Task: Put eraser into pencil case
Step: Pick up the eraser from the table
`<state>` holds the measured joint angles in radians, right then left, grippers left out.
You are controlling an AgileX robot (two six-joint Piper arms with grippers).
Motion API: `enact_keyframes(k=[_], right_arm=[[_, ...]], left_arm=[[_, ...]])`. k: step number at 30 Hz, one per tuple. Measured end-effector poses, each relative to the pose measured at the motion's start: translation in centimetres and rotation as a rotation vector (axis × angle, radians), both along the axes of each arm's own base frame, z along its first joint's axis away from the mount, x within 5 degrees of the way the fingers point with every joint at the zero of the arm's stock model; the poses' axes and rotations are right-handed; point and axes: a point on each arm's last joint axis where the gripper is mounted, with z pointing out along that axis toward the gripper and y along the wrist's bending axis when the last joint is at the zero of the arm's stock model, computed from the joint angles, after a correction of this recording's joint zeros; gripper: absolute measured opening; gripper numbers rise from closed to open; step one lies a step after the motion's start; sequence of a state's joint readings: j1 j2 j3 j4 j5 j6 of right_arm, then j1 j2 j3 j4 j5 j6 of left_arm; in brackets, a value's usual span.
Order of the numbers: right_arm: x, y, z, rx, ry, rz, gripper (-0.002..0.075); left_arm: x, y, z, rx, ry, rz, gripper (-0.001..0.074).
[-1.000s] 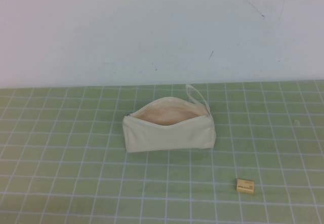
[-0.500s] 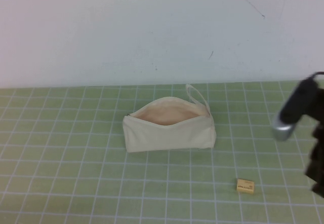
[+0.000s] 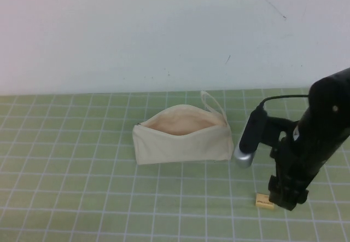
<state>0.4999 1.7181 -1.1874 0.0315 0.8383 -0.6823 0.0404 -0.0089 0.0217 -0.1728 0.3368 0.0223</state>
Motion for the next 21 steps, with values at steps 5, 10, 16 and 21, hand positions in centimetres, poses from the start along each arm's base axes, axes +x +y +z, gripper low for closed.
enact_keyframes(k=[5, 10, 16, 21], right_arm=[[0.9, 0.5, -2.4, -0.025, 0.011, 0.070, 0.0514], [1.9, 1.0, -4.3, -0.021, -0.009, 0.083, 0.0517], [2.3, 1.2, -6.2, -0.036, 0.016, 0.086, 0.0518], [2.6, 1.1, -7.2, -0.066, 0.022, 0.105, 0.0500]], left_arm=[[0.0, 0.0, 0.0, 0.000, 0.000, 0.000, -0.0004], [0.0, 0.0, 0.0, 0.000, 0.000, 0.000, -0.0004], [0.0, 0.0, 0.0, 0.000, 0.000, 0.000, -0.0004], [0.0, 0.0, 0.0, 0.000, 0.000, 0.000, -0.0004]])
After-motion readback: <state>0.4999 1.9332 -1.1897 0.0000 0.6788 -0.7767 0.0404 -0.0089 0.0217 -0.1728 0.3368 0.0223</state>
